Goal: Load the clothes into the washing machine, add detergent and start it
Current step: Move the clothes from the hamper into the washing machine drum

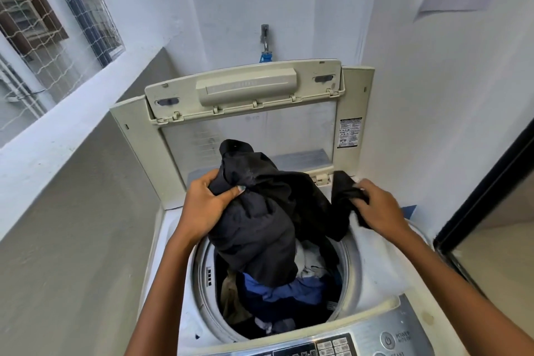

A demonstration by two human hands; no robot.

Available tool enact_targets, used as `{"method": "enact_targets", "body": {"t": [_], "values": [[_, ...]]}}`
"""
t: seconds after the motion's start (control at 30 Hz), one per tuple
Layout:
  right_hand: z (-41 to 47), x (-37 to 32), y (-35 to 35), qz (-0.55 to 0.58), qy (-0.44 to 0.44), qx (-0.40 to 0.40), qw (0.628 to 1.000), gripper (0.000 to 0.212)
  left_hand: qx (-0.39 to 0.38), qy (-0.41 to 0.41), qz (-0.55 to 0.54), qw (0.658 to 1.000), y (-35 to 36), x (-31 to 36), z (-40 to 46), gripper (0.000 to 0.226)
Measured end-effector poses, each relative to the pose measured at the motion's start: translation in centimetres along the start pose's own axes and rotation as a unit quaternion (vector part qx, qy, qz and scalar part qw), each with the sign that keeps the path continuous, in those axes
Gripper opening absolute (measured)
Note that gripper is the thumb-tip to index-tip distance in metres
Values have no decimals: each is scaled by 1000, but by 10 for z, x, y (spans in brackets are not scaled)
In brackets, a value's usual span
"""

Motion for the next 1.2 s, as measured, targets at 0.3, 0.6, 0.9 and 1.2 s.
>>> {"method": "enact_targets", "body": {"t": [0.3,0.6,0.9,1.2], "values": [[-13,-151,47,201,-146,-189,950,39,-65,75,50,994,15,53,4,14],[22,-134,-11,259,-87,34,961,5,154,188,117,963,-58,119,24,31],[8,-156,5,-73,-100,-247,961,22,176,178,-6,968,-76,145,43,38],[-15,-203,72,120,-227,-315,914,70,49,186,-109,975,-38,182,40,41]]}}
Point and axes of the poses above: each hand's wrist, its own z-axis towards the middle knuckle, its own y-axis out of the palm, x = y × z, the point moved 10 cm from there along z, towards the middle knuckle, and after that the axes turned 4 degrees about z, right-handed, at the moved point
